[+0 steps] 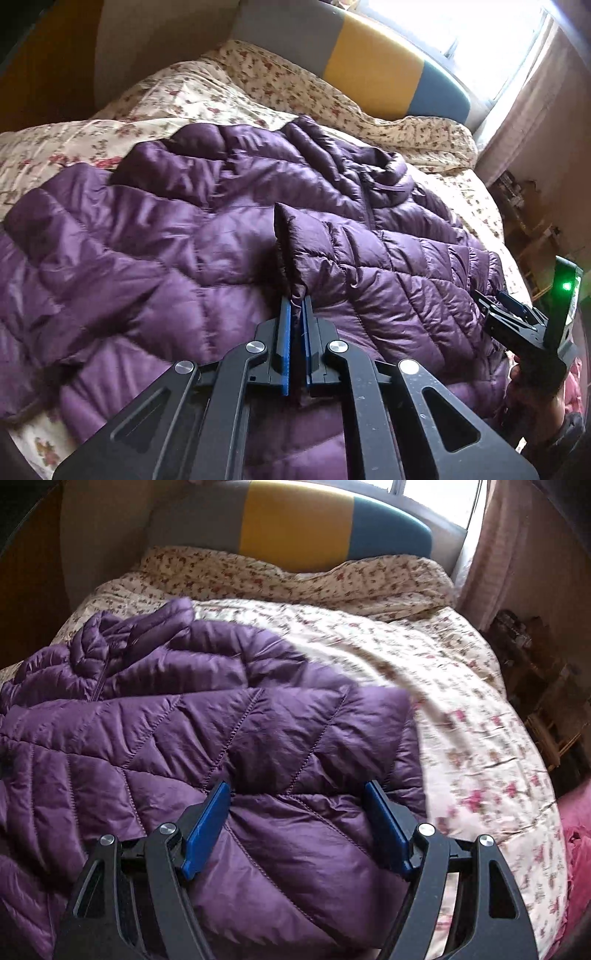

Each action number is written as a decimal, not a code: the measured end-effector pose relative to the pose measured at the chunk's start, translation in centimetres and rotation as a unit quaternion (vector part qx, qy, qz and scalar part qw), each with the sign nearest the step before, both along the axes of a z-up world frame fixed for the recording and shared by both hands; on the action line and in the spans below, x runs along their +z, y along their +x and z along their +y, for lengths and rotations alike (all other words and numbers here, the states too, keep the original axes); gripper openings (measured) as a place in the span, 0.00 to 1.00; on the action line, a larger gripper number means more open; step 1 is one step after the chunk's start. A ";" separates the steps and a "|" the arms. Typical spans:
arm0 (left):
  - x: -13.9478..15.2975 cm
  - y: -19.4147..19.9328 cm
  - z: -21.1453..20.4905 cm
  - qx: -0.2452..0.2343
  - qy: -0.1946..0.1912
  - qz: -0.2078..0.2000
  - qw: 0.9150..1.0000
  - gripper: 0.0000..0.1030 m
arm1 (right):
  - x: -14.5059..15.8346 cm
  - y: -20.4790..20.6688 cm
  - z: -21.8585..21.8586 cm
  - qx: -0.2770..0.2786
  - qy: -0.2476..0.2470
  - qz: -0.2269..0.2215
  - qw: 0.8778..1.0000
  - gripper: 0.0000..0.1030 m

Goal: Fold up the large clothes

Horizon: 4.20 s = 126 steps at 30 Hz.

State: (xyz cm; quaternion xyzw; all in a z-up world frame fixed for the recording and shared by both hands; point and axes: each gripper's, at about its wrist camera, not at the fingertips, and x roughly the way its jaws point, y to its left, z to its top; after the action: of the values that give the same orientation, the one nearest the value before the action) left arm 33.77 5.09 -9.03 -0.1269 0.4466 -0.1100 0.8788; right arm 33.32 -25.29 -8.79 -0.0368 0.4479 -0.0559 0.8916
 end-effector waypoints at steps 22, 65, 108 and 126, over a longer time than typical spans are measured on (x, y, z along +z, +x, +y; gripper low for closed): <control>-1.3 1.8 -3.2 0.018 0.070 -0.010 0.997 0.46 | -2.5 1.1 1.7 -0.001 -0.024 -0.005 1.000 0.74; 5.8 -23.1 21.4 0.325 0.145 -0.062 0.933 0.83 | -2.7 0.9 3.2 -0.005 -0.087 -0.012 0.996 0.78; 6.5 -12.7 22.6 0.286 -0.028 -0.068 0.955 0.10 | -2.9 0.8 2.8 -0.007 -0.091 -0.013 0.996 0.79; 6.9 -2.0 0.0 0.024 -0.084 -0.068 0.994 0.10 | -3.0 0.6 2.7 -0.007 -0.085 -0.013 0.996 0.79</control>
State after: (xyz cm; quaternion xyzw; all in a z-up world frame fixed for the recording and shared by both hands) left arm 31.79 5.05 -2.14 -0.2033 0.3718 -0.1346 0.8957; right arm 33.96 -22.62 -11.81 -0.1089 0.4302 -0.1009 0.8905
